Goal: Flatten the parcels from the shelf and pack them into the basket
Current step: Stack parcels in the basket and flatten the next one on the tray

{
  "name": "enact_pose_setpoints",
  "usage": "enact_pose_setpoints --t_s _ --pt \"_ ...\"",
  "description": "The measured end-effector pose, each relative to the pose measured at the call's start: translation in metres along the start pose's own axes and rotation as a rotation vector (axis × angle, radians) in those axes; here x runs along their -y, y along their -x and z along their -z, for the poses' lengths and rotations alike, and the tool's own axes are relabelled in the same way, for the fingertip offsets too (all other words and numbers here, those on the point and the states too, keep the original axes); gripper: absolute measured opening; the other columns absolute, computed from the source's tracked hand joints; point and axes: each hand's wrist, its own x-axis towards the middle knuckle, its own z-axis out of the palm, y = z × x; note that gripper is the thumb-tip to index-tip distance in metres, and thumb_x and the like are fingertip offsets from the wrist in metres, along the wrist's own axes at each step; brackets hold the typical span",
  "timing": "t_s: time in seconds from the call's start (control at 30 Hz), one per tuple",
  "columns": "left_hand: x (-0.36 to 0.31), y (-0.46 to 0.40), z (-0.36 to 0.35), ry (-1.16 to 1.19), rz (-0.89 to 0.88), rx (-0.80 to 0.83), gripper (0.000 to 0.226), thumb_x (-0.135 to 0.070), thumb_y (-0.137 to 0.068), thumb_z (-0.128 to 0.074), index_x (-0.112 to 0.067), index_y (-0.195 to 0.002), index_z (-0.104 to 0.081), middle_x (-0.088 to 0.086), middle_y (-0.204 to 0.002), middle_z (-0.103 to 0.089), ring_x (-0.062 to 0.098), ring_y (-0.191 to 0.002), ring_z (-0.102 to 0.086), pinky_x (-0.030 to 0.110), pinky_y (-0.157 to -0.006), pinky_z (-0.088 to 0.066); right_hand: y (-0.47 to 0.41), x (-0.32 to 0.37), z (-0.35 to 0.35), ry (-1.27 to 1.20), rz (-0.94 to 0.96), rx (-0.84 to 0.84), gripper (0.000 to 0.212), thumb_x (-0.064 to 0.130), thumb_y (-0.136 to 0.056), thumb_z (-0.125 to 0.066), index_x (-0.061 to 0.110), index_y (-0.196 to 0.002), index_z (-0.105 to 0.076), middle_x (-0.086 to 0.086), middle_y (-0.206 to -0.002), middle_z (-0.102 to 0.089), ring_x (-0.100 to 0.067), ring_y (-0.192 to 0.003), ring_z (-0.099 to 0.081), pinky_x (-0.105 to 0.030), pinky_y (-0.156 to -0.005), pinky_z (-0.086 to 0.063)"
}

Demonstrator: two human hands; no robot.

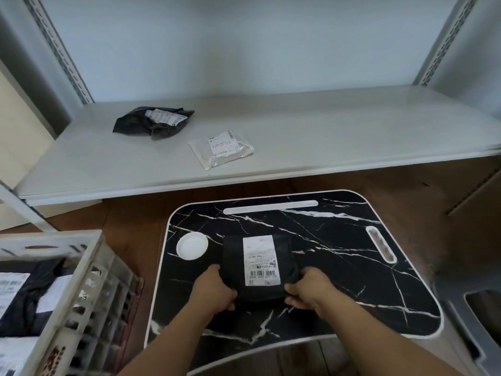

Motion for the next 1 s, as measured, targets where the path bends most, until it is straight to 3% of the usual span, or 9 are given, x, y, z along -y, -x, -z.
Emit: enact_pose_setpoints --t_s 0.07,0.13,0.27,0.37,0.5,0.63,0.7,0.83,1.0 --pt "-0.004 0.003 0.008 0.353 -0.078 -0.074 0.068 -0.004 -0.085 -0.067 -0.012 -0.144 -0.034 0.007 -0.082 -0.071 0.014 -0.067 -0.066 0.027 -0.068 -0.051 0.002 0.012 0.002 -0.274 0.054 0.089 0.017 -0.008 -0.087 -0.062 0.004 -0.097 -0.055 -0.014 -0.089 -0.067 -0.023 -0.063 -0.066 -0.021 -0.043 -0.052" --pt "-0.007 0.0 0.018 0.451 -0.101 -0.135 0.066 -0.005 -0.086 -0.067 -0.013 -0.143 -0.035 0.005 -0.079 -0.071 0.013 -0.064 -0.066 0.024 -0.062 -0.046 0.005 0.021 0.007 -0.335 0.109 0.121 0.02 -0.006 -0.086 -0.064 0.003 -0.102 -0.056 -0.011 -0.074 -0.067 -0.019 -0.054 -0.065 -0.021 -0.044 -0.052" --pt "0.0 -0.005 0.016 -0.123 -0.065 -0.064 0.074 -0.011 -0.082 -0.068 -0.014 -0.145 -0.028 0.011 -0.099 -0.069 0.018 -0.072 -0.07 0.03 -0.071 -0.055 0.004 0.015 0.005 0.061 -0.02 0.009 0.018 -0.004 -0.083 -0.07 0.0 -0.088 -0.053 -0.017 -0.067 -0.064 -0.02 -0.042 -0.063 -0.021 -0.036 -0.048" --pt "0.004 -0.007 0.007 -0.24 -0.08 -0.089 0.059 -0.015 -0.08 -0.063 -0.016 -0.132 -0.036 0.01 -0.099 -0.067 0.028 -0.085 -0.068 0.043 -0.081 -0.056 0.001 0.009 -0.002 0.179 -0.045 -0.024 0.015 0.001 -0.085 -0.07 -0.002 -0.079 -0.057 -0.017 -0.067 -0.064 -0.017 -0.04 -0.062 -0.02 -0.035 -0.045" --pt "0.008 -0.007 -0.004 -0.317 -0.126 -0.119 0.04 -0.014 -0.079 -0.064 -0.016 -0.108 -0.036 0.005 -0.09 -0.062 0.022 -0.079 -0.064 0.036 -0.072 -0.053 -0.002 0.0 -0.003 0.187 -0.037 -0.061 0.023 0.0 -0.083 -0.071 -0.007 -0.098 -0.054 -0.017 -0.067 -0.064 -0.018 -0.038 -0.062 -0.02 -0.034 -0.044" --pt "-0.004 -0.007 -0.003 0.165 -0.217 -0.264 0.028 -0.012 -0.084 -0.07 -0.019 -0.091 -0.044 0.003 -0.075 -0.068 0.011 -0.062 -0.066 0.025 -0.06 -0.05 -0.003 0.011 -0.004 -0.277 0.15 -0.047 0.027 -0.004 -0.086 -0.066 0.006 -0.099 -0.043 -0.018 -0.074 -0.063 -0.016 -0.043 -0.063 -0.018 -0.038 -0.047" --pt "-0.011 -0.011 0.007 0.239 -0.254 -0.368 0.025 -0.012 -0.086 -0.068 -0.024 -0.085 -0.046 0.001 -0.075 -0.068 0.008 -0.062 -0.065 0.021 -0.058 -0.047 -0.005 0.023 -0.001 -0.391 0.211 0.009 0.024 -0.003 -0.089 -0.062 0.009 -0.096 -0.042 -0.016 -0.078 -0.064 -0.015 -0.047 -0.065 -0.018 -0.043 -0.05" --pt "-0.004 -0.016 0.017 -0.496 -0.185 0.127 0.024 -0.009 -0.08 -0.067 -0.026 -0.077 -0.05 -0.002 -0.085 -0.065 0.015 -0.075 -0.065 0.032 -0.073 -0.056 -0.012 0.014 0.008 0.31 0.129 -0.087 0.027 0.0 -0.087 -0.066 0.007 -0.093 -0.041 -0.016 -0.073 -0.066 -0.022 -0.047 -0.064 -0.025 -0.04 -0.049" --pt "0.007 -0.02 0.013 -0.382 -0.096 0.19 0.021 -0.005 -0.076 -0.068 -0.021 -0.077 -0.054 0.002 -0.083 -0.069 0.013 -0.065 -0.068 0.026 -0.064 -0.056 -0.009 0.008 0.007 0.416 0.075 -0.054 0.026 0.004 -0.085 -0.07 0.005 -0.093 -0.045 -0.014 -0.07 -0.069 -0.02 -0.05 -0.065 -0.024 -0.043 -0.049"
